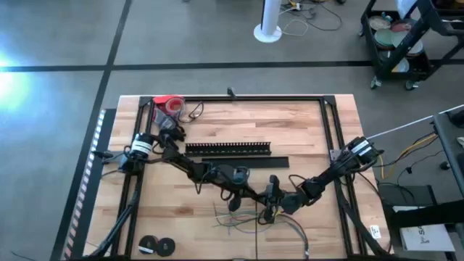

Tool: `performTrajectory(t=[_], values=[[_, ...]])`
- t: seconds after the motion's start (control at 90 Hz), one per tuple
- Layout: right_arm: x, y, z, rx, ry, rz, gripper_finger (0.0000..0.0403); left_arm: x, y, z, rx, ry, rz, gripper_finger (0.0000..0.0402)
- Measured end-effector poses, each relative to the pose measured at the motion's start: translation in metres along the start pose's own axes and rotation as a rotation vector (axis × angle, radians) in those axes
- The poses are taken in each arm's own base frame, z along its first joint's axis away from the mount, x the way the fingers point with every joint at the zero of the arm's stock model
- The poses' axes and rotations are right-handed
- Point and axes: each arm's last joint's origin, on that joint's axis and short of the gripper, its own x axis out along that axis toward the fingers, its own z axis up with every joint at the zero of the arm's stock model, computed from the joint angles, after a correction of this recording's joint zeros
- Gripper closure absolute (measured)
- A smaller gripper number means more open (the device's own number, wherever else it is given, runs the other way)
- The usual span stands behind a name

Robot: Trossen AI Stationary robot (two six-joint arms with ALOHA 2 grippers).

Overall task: Ziptie cables
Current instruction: Wrap the cable wires with the black zip tie

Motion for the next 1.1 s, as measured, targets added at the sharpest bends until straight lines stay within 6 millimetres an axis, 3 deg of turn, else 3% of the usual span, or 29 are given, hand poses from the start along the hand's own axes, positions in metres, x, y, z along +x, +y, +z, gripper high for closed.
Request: performTrajectory(t=[0.4, 0.756, 1.1], values=[[-0.004, 0.007, 0.006, -0.007, -0.110, -0.038, 0.0403, -0.014, -0.005, -0.003, -0.054, -0.210, 0.032, 0.0372], [-0.006, 0.008, 0.004, -0.020, -0.107, -0.038, 0.0403, -0.017, -0.006, -0.006, -0.066, -0.233, 0.039, 0.0370], [-0.007, 0.009, 0.004, -0.022, -0.116, -0.047, 0.0403, -0.017, -0.009, -0.006, -0.070, -0.255, 0.078, 0.0400]])
